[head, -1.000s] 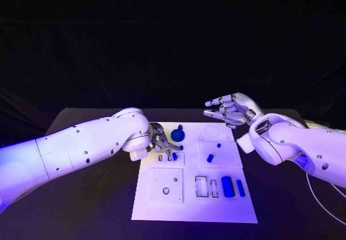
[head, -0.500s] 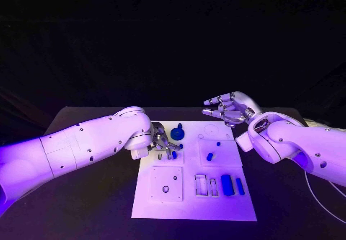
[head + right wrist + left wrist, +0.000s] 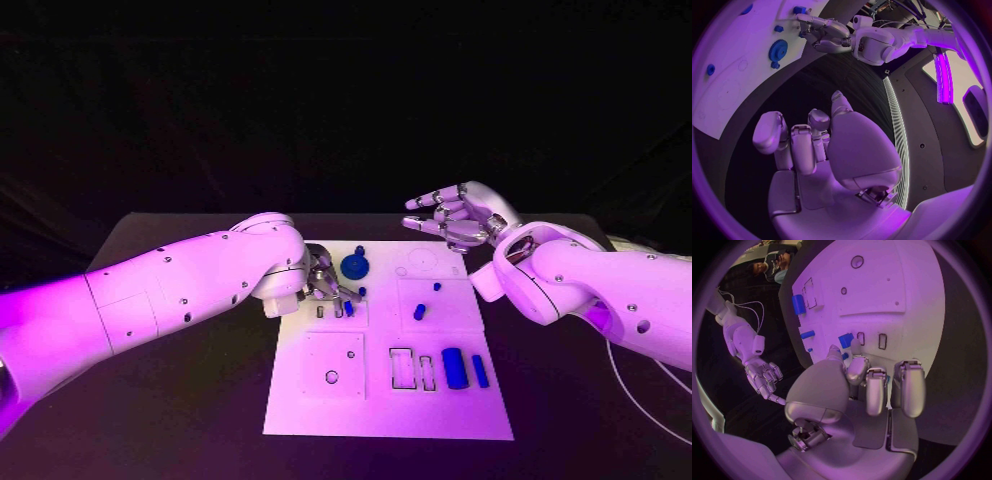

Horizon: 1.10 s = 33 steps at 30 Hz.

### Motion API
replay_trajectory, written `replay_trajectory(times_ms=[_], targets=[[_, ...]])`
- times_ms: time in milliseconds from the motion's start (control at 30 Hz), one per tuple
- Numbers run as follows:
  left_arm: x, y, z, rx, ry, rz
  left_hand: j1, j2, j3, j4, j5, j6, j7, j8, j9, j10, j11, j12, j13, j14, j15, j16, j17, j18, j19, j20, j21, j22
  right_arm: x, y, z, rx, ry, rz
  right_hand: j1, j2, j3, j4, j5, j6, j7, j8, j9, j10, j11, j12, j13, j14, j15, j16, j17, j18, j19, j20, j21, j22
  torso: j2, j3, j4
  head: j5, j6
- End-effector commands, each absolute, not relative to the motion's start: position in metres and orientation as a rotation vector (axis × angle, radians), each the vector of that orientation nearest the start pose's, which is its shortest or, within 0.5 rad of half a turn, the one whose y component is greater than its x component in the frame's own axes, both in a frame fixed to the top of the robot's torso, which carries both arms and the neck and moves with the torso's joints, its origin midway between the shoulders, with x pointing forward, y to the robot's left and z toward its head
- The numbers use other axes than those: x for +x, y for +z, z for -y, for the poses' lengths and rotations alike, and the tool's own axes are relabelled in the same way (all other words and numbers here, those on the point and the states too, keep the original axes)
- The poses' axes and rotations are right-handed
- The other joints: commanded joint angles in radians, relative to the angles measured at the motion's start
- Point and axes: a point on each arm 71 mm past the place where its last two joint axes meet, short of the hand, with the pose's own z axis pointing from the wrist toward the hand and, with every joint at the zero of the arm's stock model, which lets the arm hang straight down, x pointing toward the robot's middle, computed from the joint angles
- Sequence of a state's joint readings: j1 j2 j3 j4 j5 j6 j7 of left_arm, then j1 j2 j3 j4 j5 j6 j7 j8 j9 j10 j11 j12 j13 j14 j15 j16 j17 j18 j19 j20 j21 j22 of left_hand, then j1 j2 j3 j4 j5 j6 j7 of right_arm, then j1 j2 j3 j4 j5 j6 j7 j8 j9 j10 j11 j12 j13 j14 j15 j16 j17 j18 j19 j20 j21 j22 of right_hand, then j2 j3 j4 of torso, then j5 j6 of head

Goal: Assemble the parts on the task board

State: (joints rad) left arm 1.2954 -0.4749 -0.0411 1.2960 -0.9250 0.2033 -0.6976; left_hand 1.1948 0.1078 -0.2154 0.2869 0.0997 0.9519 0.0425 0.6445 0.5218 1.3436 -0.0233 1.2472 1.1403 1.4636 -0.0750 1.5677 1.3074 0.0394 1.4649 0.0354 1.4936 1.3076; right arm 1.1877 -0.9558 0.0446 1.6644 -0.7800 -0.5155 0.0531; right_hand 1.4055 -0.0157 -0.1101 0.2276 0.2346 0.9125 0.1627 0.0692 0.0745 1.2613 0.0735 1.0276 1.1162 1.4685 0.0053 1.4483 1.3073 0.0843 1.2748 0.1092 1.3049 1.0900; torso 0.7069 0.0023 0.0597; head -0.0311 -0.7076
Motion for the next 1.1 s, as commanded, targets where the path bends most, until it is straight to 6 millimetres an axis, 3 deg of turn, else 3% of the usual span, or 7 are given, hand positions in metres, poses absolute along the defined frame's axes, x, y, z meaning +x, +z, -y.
replay_trajectory(times_ms=[33,1100], targets=[[0.5121,-0.2002,-0.0973,-0.166,-0.324,-2.46,0.011,0.001,-0.001,-0.003,-0.002,-0.008,-0.001,0.006,0.003,0.007,-0.003,0.005,0.001,0.107,-0.006,0.003,0.263,-0.007,0.026,-0.003,0.007,0.118,0.4711,-0.1422,0.2243,0.502,1.051,-1.512,0.001,0.011,-0.008,0.0,0.004,0.007,0.001,0.004,0.001,-0.006,0.001,-0.005,-0.001,0.051,-0.006,-0.002,0.04,0.018,-0.006,0.0,-0.004,-0.001,-0.001,0.0002,0.0003,0.0,-0.002],[0.5116,-0.2041,-0.0921,-0.154,-0.322,-2.474,0.105,0.017,0.043,-0.028,0.001,-0.033,-0.003,0.018,0.048,0.006,-0.005,0.004,0.003,0.107,-0.008,0.003,0.263,-0.007,0.027,-0.005,0.008,0.123,0.4711,-0.1443,0.2217,0.499,1.057,-1.524,0.002,0.012,-0.009,0.0,0.007,0.008,0.0,0.004,0.001,-0.006,0.001,-0.005,-0.002,0.051,-0.006,-0.004,0.038,0.018,-0.006,-0.001,-0.005,-0.002,-0.002,0.0009,0.0033,-0.003,-0.01]])
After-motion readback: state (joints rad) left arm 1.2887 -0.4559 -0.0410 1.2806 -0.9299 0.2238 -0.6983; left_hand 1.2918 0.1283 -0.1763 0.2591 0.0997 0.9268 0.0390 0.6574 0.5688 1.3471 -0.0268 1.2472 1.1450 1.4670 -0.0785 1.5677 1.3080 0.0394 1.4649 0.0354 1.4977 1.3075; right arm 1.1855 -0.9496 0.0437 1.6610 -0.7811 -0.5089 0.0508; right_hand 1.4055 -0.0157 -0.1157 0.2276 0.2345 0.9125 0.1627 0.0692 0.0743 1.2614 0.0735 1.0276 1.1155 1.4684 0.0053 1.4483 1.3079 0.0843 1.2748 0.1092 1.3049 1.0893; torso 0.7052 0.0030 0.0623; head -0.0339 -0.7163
